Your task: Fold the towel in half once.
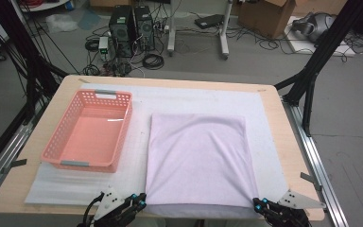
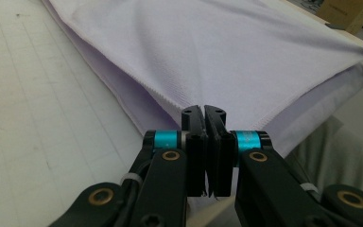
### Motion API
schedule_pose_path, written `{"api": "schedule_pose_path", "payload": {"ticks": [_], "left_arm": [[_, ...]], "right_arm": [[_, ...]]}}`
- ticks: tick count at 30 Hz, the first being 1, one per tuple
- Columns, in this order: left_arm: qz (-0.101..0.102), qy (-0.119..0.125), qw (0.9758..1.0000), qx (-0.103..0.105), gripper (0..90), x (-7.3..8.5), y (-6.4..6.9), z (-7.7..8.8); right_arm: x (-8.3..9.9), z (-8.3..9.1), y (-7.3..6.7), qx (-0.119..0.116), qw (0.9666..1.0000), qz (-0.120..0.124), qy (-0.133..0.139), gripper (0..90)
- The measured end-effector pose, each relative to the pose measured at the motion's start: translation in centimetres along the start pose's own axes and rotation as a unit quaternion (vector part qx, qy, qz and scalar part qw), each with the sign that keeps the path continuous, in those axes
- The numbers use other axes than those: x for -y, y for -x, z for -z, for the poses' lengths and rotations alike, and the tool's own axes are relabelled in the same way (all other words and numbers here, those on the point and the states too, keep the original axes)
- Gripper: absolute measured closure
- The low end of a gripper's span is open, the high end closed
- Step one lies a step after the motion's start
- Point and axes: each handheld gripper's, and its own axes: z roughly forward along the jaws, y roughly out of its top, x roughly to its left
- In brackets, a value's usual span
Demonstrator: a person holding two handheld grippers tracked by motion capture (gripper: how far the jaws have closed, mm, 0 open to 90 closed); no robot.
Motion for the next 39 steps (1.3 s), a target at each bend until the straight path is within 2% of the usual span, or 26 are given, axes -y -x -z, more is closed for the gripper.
{"api": "schedule_pose_path", "payload": {"ticks": [8,13,14,15,16,17,18,20,24,29,34,39], "left_arm": [[-0.002,-0.005,1.0000,0.008,87.0,0.8,1.1,1.4],[-0.009,-0.020,0.9996,0.015,86.8,1.6,1.7,1.8],[-0.014,-0.022,0.9996,0.012,85.7,1.7,1.7,1.7],[-0.017,-0.024,0.9996,0.001,80.7,1.7,1.7,1.5],[-0.014,-0.021,0.9996,-0.010,69.4,1.7,1.6,1.3],[-0.010,-0.015,0.9997,-0.017,62.6,1.5,1.4,1.3],[-0.010,-0.008,0.9996,-0.025,60.1,1.4,1.2,1.3],[-0.009,0.002,0.9995,-0.029,59.5,1.0,0.8,1.1],[-0.007,0.005,0.9996,-0.026,61.0,0.4,-0.2,0.1],[-0.008,0.014,0.9995,-0.029,60.3,-0.6,-1.1,-1.3],[-0.002,0.007,0.9993,-0.036,57.8,-1.8,-2.3,-3.2],[-0.001,0.009,0.9994,-0.033,57.8,-2.7,-3.0,-4.4]], "right_arm": [[0.8,1.5,-1.1,-0.007,1.0000,0.002,0.001,88.2],[1.4,1.9,-1.6,-0.009,0.9999,-0.003,-0.007,88.1],[1.6,1.9,-1.7,-0.008,0.9999,-0.004,-0.010,88.1],[1.6,1.8,-1.6,-0.007,0.9999,-0.003,-0.011,87.4],[1.6,1.6,-1.6,-0.003,0.9999,-0.002,-0.013,83.8],[1.6,1.5,-1.4,0.002,0.9999,-0.005,-0.013,73.1],[1.6,1.4,-1.3,0.009,0.9998,-0.014,-0.009,66.8],[1.6,1.5,-0.9,0.016,0.9996,-0.023,0.003,65.8],[1.1,1.3,0.3,0.036,0.9988,-0.029,0.018,66.4],[0.8,0.3,1.4,0.042,0.9982,-0.040,0.015,68.6],[-0.1,-0.4,2.2,0.051,0.9977,-0.039,0.020,71.0],[-1.0,-1.1,3.5,0.066,0.9961,-0.054,0.024,73.9]]}}
